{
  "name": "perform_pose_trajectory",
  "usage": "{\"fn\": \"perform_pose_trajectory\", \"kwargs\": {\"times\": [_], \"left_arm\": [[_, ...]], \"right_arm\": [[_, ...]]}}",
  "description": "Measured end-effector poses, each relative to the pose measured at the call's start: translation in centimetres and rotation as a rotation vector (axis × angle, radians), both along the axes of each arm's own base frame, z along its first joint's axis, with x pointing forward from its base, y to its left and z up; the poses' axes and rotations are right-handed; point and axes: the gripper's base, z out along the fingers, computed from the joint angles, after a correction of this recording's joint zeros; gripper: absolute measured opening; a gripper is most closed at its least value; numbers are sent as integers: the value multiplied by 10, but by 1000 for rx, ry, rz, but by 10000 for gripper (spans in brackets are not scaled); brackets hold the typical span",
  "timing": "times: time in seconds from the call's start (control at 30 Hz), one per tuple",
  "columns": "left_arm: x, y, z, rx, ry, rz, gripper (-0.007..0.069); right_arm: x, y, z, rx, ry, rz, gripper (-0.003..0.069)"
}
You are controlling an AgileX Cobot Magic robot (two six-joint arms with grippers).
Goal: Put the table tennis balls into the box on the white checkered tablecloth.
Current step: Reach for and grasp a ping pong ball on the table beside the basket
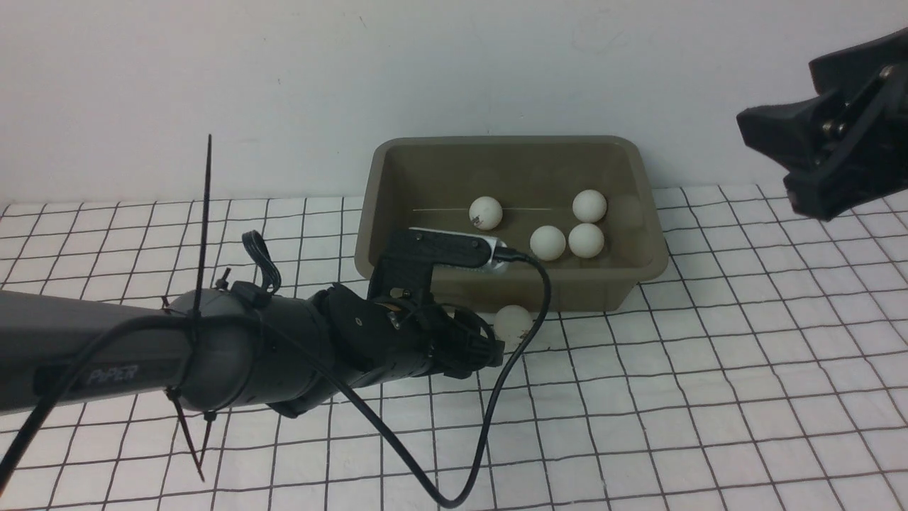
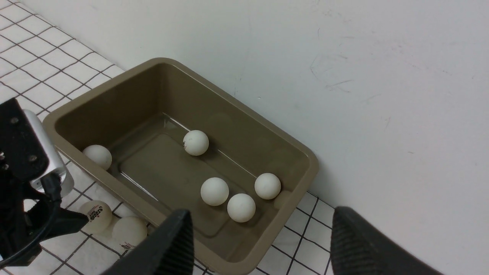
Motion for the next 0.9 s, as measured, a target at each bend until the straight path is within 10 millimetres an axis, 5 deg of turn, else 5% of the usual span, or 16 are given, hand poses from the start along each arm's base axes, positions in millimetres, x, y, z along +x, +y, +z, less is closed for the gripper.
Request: {"fn": "perform_pose_trajectory", "kwargs": {"times": [0.2, 0.9], "left_arm": [[4, -5, 6, -16, -9, -11, 408], [10, -6, -34, 64, 38, -12, 404]], "right_arm": [[0, 0, 0, -3, -1, 1, 442], [0, 0, 1, -2, -9, 3, 442]]}}
